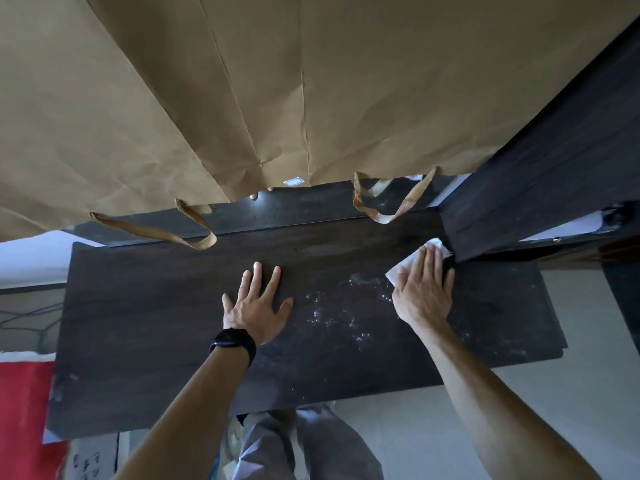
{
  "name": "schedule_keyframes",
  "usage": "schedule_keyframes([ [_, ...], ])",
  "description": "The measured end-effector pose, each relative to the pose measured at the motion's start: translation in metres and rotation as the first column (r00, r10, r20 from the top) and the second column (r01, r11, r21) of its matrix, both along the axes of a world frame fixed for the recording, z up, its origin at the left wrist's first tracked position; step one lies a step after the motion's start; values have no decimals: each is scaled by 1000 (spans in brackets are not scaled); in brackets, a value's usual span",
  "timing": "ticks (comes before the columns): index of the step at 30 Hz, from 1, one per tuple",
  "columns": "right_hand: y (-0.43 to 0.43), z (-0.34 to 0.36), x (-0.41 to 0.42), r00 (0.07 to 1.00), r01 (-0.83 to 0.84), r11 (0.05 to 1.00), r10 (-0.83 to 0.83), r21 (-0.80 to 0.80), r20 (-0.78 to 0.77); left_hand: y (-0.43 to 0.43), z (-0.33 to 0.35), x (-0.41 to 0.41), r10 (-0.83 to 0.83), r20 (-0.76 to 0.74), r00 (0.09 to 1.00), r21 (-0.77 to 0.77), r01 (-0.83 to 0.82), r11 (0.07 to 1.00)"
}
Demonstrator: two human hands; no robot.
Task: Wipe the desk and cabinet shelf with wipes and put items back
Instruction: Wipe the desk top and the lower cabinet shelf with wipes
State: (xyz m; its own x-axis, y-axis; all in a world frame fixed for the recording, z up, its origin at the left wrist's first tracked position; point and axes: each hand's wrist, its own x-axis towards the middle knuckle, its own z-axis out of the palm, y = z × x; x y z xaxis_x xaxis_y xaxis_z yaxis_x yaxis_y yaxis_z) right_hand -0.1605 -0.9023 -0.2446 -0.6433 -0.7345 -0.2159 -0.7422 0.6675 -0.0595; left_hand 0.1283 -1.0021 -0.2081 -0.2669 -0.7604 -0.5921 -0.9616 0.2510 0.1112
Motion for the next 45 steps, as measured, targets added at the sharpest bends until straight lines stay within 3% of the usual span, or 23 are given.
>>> schedule_keyframes([
  [6,-59,-7,-22,988,129,990,-133,51,79,0,-3,1,-25,30,999,4,25,1000],
  [9,-22,-4,-13,984,164,986,-166,38,64,0,-4,1,-31,30,999,-5,32,999],
  [14,71,1,22,923,353,933,-359,64,141,1,-1,-1,-23,41,999,21,22,1000],
  [20,135,5,37,939,306,945,-319,116,127,18,-2,2,-17,34,999,15,16,1000],
  [25,77,6,23,989,67,995,-75,71,126,30,3,10,-31,46,998,19,30,999],
  [30,-15,4,1,975,-138,990,135,2,174,38,10,22,-17,42,999,73,14,997],
  [34,-29,8,20,871,-470,882,472,-46,135,47,12,29,17,20,1000,93,-19,995],
  [38,7,4,83,666,-719,686,727,-115,170,56,11,37,46,-35,998,58,-44,997],
  [41,22,4,105,647,-735,669,740,-107,182,68,9,52,85,-65,994,-15,-86,996],
  [45,30,11,76,725,-648,750,661,-134,195,88,1,85,207,-83,975,-62,-212,975],
])
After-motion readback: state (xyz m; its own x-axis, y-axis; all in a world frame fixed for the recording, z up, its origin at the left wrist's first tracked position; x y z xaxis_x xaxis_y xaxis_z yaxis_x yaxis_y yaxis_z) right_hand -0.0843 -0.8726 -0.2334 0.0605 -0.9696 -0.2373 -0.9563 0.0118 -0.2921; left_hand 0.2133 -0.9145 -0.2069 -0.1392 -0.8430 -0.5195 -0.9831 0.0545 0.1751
